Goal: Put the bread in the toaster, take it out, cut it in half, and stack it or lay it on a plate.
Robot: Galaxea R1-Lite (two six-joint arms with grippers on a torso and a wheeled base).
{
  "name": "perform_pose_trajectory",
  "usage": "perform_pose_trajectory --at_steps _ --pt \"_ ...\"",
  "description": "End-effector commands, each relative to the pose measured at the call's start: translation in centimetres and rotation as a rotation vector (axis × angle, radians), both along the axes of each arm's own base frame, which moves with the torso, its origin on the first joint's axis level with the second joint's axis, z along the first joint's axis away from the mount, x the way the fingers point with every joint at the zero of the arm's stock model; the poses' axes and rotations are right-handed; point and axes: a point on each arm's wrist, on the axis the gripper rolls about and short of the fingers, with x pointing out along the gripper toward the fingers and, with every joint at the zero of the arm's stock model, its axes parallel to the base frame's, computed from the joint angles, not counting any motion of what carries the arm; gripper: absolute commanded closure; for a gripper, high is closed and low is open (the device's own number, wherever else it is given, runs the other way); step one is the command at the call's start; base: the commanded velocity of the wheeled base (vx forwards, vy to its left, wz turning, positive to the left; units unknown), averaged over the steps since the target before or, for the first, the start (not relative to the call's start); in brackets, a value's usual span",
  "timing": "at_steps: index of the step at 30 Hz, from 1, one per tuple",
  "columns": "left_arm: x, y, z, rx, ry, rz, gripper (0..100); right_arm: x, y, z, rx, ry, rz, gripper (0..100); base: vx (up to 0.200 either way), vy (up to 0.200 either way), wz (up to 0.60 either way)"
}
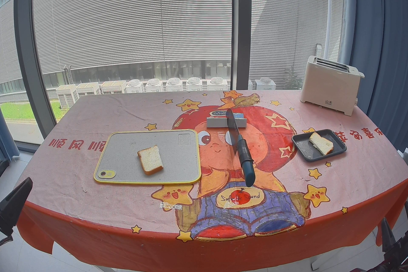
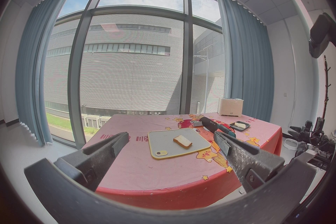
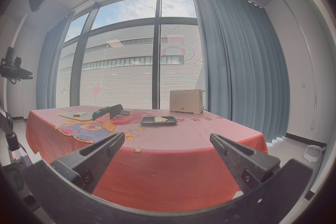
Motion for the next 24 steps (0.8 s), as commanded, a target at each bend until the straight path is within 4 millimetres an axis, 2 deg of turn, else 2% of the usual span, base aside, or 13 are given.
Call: perform_pose_trajectory --at_steps 1,12,15,20,24 --pt "1.0 -0.1 0.5 0.000 0.031 -0.017 0 0.0 0.0 -0.5 0.000 0.000 0.001 0 0.000 0.000 0.00" --pt "4.4 -0.2 0.5 0.025 0.155 -0.047 0 0.0 0.0 -0.5 0.000 0.001 0.002 0 0.000 0.000 0.00" --pt "4.6 -0.2 0.6 0.032 0.157 -0.057 0 0.0 0.0 -0.5 0.000 0.000 0.002 0 0.000 0.000 0.00" --pt "5.8 -0.3 2.0 0.093 0.131 -0.075 0 0.0 0.0 -0.5 0.000 0.000 0.002 0 0.000 0.000 0.00" --pt "6.0 -0.7 2.9 0.112 0.106 -0.119 0 0.0 0.0 -0.5 0.000 0.000 0.002 0 0.000 0.000 0.00"
